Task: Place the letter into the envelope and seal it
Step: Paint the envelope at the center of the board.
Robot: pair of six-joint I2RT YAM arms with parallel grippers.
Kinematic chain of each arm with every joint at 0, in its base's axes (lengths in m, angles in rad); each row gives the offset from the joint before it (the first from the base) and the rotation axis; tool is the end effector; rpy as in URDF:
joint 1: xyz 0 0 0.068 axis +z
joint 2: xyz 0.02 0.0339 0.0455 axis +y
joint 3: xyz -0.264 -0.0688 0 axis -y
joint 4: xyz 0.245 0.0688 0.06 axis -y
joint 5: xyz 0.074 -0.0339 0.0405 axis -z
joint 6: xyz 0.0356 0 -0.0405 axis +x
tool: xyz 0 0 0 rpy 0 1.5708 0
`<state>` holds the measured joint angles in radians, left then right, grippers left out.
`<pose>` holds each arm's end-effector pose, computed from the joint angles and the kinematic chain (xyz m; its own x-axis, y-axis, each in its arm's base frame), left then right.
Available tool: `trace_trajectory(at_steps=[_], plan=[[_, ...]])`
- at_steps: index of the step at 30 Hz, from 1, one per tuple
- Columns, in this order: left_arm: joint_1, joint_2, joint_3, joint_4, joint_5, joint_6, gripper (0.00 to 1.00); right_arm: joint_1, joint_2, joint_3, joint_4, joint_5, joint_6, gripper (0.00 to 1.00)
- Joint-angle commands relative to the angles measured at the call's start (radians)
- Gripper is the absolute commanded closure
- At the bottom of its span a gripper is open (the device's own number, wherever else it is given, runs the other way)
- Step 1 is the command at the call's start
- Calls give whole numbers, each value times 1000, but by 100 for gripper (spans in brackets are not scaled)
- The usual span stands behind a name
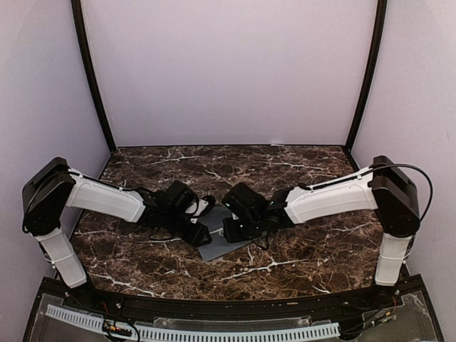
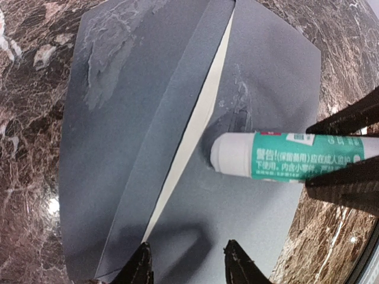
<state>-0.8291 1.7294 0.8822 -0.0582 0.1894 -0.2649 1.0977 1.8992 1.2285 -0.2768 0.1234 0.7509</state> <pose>0.2221 -0.2524 0.1446 -0.7230 0.4085 -0.5571 0.6355 0.7095 -0.3046 0.1853 0.3525 0.1693 -0.8509 -0.1762 -0.4949 -0.3695 0.8705 0.3252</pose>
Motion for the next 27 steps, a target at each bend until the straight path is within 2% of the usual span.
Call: trace_trajectory(at_steps=[1,14,27], plan=[[-5,18,-9,-75,-2,9,59,19,28,5,-30,-34,19,100],[-5,16,-12,-78,-5,9,59,-37,-21,-54,-110,55,49,100],[-4,16,-9,-82,-7,10,59,-63,-50,-85,-93,41,26,100]])
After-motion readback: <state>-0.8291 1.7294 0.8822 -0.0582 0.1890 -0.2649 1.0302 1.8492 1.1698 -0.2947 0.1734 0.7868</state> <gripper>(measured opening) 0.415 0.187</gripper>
